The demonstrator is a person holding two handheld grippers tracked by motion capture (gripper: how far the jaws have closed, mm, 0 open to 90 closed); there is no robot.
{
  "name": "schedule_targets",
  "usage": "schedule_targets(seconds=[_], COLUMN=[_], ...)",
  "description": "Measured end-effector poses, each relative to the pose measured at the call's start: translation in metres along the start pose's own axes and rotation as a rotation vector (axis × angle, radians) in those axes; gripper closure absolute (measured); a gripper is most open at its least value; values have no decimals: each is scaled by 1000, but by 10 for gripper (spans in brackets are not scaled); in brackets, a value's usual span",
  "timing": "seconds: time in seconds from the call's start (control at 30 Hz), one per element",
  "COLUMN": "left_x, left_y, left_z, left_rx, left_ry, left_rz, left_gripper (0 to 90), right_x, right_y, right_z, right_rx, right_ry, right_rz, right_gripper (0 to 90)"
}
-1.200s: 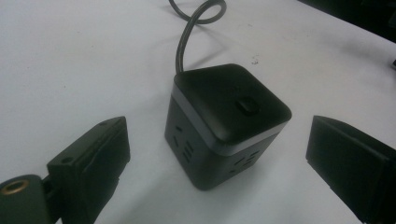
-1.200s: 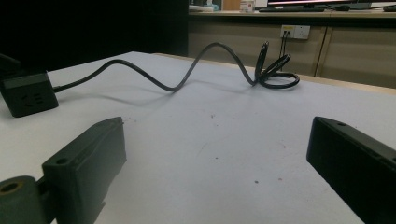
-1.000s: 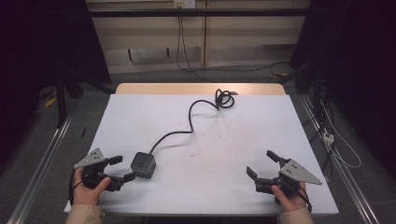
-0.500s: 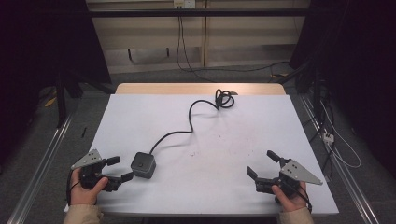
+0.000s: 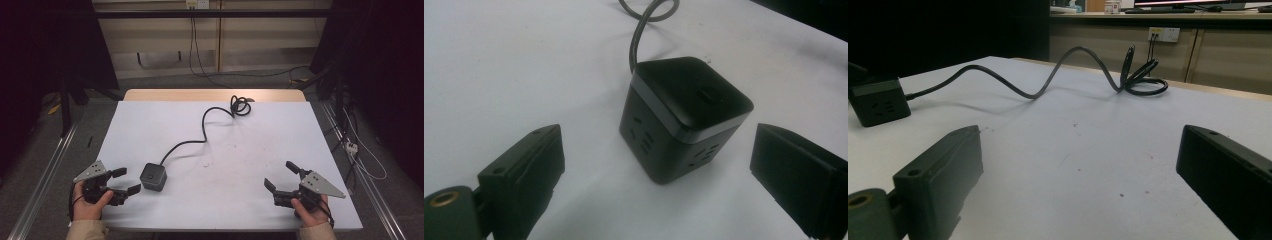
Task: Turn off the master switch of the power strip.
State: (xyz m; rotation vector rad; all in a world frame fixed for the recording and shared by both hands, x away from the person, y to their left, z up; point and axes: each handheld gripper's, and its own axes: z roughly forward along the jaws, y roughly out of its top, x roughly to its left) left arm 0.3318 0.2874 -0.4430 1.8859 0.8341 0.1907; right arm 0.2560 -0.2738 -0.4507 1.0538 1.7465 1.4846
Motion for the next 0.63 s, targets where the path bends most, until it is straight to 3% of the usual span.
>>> schedule_targets(seconds=[0.63], left_x=[-5], left_y=[4], left_z=[3], left_rx=[-10], left_ry=[-15], left_rz=[11], left_gripper=[69], right_x=[-1], right_y=[-1], right_z=[0], right_rx=[8], right_ry=[-1], right_rz=[1], right_gripper=[39])
